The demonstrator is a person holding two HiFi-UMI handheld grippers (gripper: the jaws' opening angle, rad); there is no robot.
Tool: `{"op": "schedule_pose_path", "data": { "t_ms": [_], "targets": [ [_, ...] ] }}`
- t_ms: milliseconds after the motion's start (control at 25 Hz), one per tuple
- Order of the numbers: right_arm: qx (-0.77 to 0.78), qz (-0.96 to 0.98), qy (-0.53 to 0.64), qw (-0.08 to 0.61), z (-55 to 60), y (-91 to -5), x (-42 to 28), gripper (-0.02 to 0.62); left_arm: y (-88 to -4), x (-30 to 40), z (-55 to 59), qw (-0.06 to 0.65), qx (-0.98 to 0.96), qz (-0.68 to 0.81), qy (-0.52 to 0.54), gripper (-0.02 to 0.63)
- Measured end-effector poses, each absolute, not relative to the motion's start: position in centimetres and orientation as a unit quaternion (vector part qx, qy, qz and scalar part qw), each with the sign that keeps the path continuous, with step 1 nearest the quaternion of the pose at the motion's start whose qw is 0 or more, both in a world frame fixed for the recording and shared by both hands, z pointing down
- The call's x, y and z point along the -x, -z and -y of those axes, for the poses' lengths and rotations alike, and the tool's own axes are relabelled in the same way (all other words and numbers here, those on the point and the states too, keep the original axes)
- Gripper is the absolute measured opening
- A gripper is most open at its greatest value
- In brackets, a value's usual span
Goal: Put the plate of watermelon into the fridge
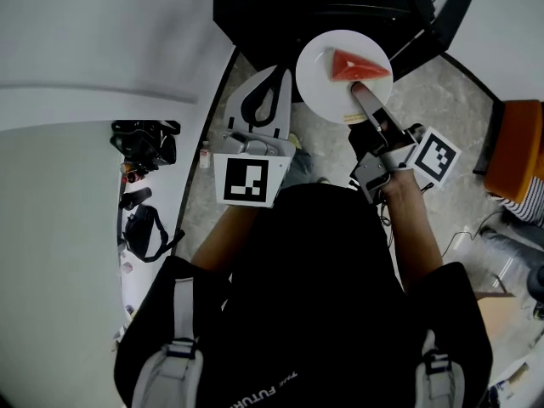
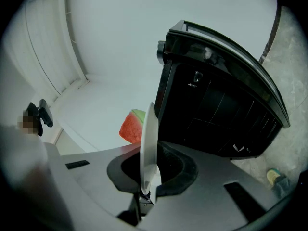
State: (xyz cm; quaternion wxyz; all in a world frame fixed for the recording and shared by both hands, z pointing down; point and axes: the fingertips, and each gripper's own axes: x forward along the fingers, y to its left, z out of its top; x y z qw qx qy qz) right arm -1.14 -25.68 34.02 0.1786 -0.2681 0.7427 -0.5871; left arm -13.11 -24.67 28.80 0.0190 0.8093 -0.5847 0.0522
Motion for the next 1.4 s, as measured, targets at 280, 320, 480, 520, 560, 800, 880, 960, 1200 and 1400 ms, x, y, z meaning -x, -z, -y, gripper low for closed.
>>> {"op": "schedule_pose_path", "data": {
  "t_ms": [280,320,480,520,560,800,880,960,1200,1400],
  "targets": [
    [0.270,-0.746,0.581,0.181,25.8,-33.5,1.3,0.026,-28.6,13.3,25.0,0.016,-0.810,0.584,-0.047,0.012],
    [0.271,-0.745,0.581,0.182,25.8,-33.5,1.3,0.025,-28.7,13.3,25.0,0.015,-0.811,0.583,-0.047,0.012],
    [0.276,-0.743,0.580,0.186,25.7,-33.3,1.2,0.026,-28.5,13.1,25.0,0.015,-0.814,0.579,-0.045,0.012],
    [0.277,-0.743,0.580,0.186,25.7,-33.3,1.2,0.026,-28.5,13.1,25.1,0.015,-0.815,0.578,-0.045,0.012],
    [0.278,-0.742,0.580,0.186,25.7,-33.3,1.2,0.026,-28.4,13.1,25.1,0.014,-0.815,0.577,-0.045,0.012],
    [0.284,-0.741,0.579,0.189,25.8,-33.2,1.2,0.026,-28.2,13.1,25.6,0.012,-0.818,0.573,-0.045,0.012],
    [0.286,-0.739,0.579,0.190,25.8,-33.3,1.2,0.026,-28.2,13.1,25.7,0.012,-0.820,0.571,-0.045,0.012],
    [0.288,-0.739,0.579,0.192,25.8,-33.5,1.1,0.026,-28.4,13.1,25.9,0.012,-0.821,0.569,-0.044,0.012],
    [0.287,-0.735,0.582,0.196,25.9,-33.7,1.1,0.026,-28.5,12.8,27.0,0.013,-0.827,0.560,-0.046,0.012],
    [0.292,-0.728,0.588,0.197,25.9,-33.9,1.1,0.026,-28.5,12.8,27.8,0.015,-0.832,0.552,-0.044,0.012]
  ]
}}
